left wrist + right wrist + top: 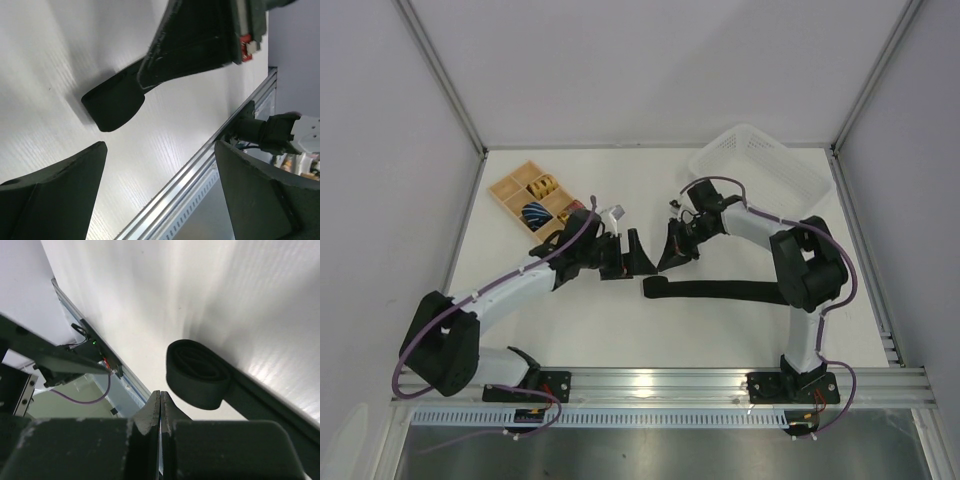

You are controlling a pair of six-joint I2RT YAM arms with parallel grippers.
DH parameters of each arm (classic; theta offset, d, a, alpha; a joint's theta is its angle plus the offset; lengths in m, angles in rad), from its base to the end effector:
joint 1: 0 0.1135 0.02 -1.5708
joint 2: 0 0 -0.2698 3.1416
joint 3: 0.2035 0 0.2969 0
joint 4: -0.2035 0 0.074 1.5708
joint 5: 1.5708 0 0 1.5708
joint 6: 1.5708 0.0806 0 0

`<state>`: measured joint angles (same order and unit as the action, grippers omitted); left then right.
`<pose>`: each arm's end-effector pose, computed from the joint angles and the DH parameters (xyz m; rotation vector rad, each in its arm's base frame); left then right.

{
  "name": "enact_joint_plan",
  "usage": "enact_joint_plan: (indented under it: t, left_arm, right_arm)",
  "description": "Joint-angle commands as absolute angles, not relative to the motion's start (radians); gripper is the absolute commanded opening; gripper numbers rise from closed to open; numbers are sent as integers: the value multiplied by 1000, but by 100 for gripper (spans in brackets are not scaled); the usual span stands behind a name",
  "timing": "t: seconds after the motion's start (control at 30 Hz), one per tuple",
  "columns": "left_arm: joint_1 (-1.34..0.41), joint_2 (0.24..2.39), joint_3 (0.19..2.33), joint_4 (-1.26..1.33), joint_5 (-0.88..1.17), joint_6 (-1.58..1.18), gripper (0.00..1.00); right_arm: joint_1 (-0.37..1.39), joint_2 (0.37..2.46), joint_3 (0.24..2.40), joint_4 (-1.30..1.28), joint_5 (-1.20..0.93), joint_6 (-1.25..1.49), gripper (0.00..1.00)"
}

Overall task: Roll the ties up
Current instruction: Roll the tie

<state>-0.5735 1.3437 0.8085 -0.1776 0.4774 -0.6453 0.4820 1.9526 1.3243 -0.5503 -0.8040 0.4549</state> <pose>0.2740 -0.2211 0.1845 0.1853 2.4672 -1.1344 0.3636 0.2557 0.1215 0.2756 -2.8086 -1.3190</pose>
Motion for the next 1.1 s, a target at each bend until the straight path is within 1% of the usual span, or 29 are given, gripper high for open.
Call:
enact_joint_plan:
  t: [0.0,0.1,0.23,0.4,0.43,0.5,0.87,1.07]
  left_arm:
    - [-532,1279,779,-121,506,-779,96]
    - [-502,1278,730,-84,541,-857,96]
    - [-486,1313,677,-37,586,-937,93]
    - [-482,1354,609,87,624,-1038,84]
    - [-482,1364,601,86,624,-1042,82]
    - [-477,1390,598,89,623,-1046,80]
    - [-448,1440,581,133,607,-1043,79]
    - [-448,1540,589,175,627,-1023,73]
  right_arm:
    - [503,1896,1347,-568,-836,463,0]
    - [515,1902,1322,-546,-836,469,0]
    - [517,1920,1301,-514,-835,479,0]
    - [519,1930,1266,-488,-830,477,0]
    - [520,1931,1255,-483,-830,476,0]
    - [519,1934,1243,-477,-828,471,0]
    - [499,1989,1175,-420,-812,445,0]
    - [476,2043,1152,-380,-810,439,0]
